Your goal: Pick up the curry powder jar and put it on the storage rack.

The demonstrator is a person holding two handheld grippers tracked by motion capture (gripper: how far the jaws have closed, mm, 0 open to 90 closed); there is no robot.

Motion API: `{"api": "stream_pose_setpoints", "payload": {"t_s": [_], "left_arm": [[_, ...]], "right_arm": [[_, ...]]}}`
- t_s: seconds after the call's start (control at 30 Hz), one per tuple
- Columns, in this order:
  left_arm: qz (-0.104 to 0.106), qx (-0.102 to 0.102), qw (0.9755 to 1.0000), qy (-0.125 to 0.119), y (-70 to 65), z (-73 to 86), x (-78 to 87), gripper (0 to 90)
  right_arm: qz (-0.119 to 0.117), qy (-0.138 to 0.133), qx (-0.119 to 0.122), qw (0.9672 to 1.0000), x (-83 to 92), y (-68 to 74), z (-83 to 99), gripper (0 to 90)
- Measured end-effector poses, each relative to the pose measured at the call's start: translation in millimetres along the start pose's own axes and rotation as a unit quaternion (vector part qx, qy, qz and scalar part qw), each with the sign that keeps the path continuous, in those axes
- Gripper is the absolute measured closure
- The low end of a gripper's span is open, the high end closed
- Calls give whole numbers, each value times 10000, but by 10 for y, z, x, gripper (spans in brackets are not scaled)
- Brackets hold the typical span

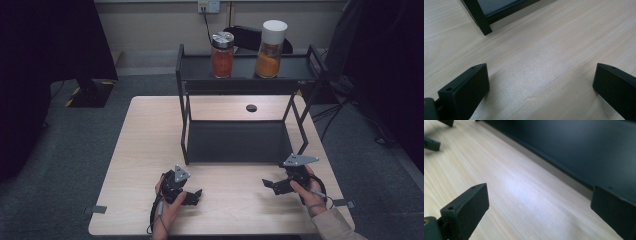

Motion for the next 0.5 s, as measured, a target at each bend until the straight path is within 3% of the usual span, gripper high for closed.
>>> {"api": "stream_pose_setpoints", "payload": {"t_s": [0.5], "left_arm": [[1, -2, 10000, 3, 0, -1, 0, 0]], "right_arm": [[41, 427, 327, 9985, 22, 38, 184, 10]]}}
Point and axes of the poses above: each handheld gripper's, and its own axes: x roughly backward along the jaws, z roughly out of its underside, y roughly to its left, the point moved 8 cm from there along -x, roughly forward along the jaws, and after that the axes turned 8 degrees about -y, right-handed, at the moved point
